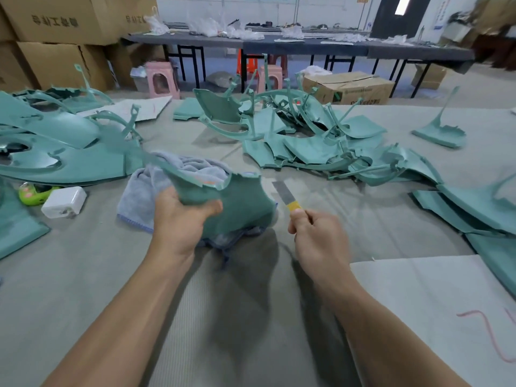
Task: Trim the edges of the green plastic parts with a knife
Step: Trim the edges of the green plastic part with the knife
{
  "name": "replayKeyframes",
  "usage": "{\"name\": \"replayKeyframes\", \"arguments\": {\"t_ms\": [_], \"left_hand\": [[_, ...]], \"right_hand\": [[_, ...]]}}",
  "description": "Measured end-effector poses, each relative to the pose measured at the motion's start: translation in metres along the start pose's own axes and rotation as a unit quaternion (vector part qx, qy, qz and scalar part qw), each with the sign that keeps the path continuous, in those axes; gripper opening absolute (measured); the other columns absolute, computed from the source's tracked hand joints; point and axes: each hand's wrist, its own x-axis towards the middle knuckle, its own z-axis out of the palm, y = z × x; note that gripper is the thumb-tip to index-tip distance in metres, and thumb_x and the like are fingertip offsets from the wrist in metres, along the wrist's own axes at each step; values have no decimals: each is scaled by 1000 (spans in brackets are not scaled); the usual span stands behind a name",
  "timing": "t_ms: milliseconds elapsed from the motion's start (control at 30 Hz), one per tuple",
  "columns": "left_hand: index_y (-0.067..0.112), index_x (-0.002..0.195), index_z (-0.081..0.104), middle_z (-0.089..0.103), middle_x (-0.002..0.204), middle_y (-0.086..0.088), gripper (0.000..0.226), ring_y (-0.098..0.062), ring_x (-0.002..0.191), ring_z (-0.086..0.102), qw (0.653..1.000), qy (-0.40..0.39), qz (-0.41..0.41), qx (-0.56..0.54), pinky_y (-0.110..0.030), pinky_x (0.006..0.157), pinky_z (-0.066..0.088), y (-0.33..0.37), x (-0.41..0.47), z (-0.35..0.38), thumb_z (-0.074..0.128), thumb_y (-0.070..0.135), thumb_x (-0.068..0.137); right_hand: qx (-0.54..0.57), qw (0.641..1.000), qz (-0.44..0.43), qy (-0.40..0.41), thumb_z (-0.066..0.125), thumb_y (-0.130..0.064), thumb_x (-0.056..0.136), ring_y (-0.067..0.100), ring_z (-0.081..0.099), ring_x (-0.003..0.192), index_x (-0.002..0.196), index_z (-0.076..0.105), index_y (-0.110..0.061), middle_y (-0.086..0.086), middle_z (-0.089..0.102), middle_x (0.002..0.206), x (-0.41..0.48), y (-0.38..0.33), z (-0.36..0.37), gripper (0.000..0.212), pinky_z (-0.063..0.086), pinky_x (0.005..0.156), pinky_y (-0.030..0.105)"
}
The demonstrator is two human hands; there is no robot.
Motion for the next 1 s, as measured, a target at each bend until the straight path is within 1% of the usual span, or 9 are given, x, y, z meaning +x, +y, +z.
{"name": "replayKeyframes", "arguments": {"t_ms": [100,200,300,433,500,600,767,900,1000], "left_hand": [[30,83,80,79,87,0,32,-18,81,75,998,-25,-50,-7,-33,69,61,0,0,1,77,8,61],[15,92,79,79,93,-7,19,-23,83,76,991,26,-122,-48,-36,71,60,1,-1,6,78,5,75],[11,111,75,78,103,-9,21,-24,90,76,950,36,-256,-174,-39,68,63,6,0,4,68,13,91],[10,106,74,79,92,-8,21,-19,73,77,906,-17,-359,-222,-29,52,59,18,1,-3,64,25,95],[8,103,74,79,87,-8,20,-20,67,76,899,-31,-376,-221,-28,49,58,21,1,-4,65,24,93],[5,95,77,78,86,-11,20,-22,65,76,893,-40,-391,-220,-29,47,58,22,-1,-4,68,21,86],[3,99,74,78,87,-13,18,-23,65,76,895,-35,-387,-218,-30,48,58,21,1,-4,64,17,94],[2,104,73,78,93,-15,20,-25,69,76,896,-33,-388,-214,-34,52,60,20,1,-3,65,17,92],[0,92,77,77,92,-17,19,-27,68,76,893,-46,-393,-214,-34,49,59,20,-1,-1,68,15,85]], "right_hand": [[35,999,3,2,53,-35,98,10,39,44,63,57,-16,-9,44,41,4,1,-3,40,31,51,33],[172,985,5,-25,54,-31,99,9,32,44,53,54,-21,-9,39,46,2,-1,-6,48,29,49,27],[285,952,-48,-104,55,-28,99,9,29,48,54,52,-20,-4,36,53,0,-6,-13,46,25,47,19],[292,914,-152,-235,53,-31,97,12,29,52,59,46,-8,4,38,58,5,-8,-27,45,24,48,20],[304,900,-165,-265,55,-34,96,13,32,53,60,47,-4,6,42,60,8,-7,-33,47,27,50,20],[332,883,-161,-290,58,-38,93,14,36,53,59,55,-14,1,47,59,9,-5,-40,42,32,53,19],[373,871,-115,-298,55,-29,96,16,36,55,61,59,-17,4,46,59,8,-4,-40,38,24,57,31],[337,839,-147,-401,58,-31,97,12,35,53,63,61,-11,2,46,58,5,-5,-41,39,30,54,19],[309,888,-114,-322,64,-29,98,11,34,54,63,57,-8,2,44,59,6,-4,-30,41,28,55,23]]}}
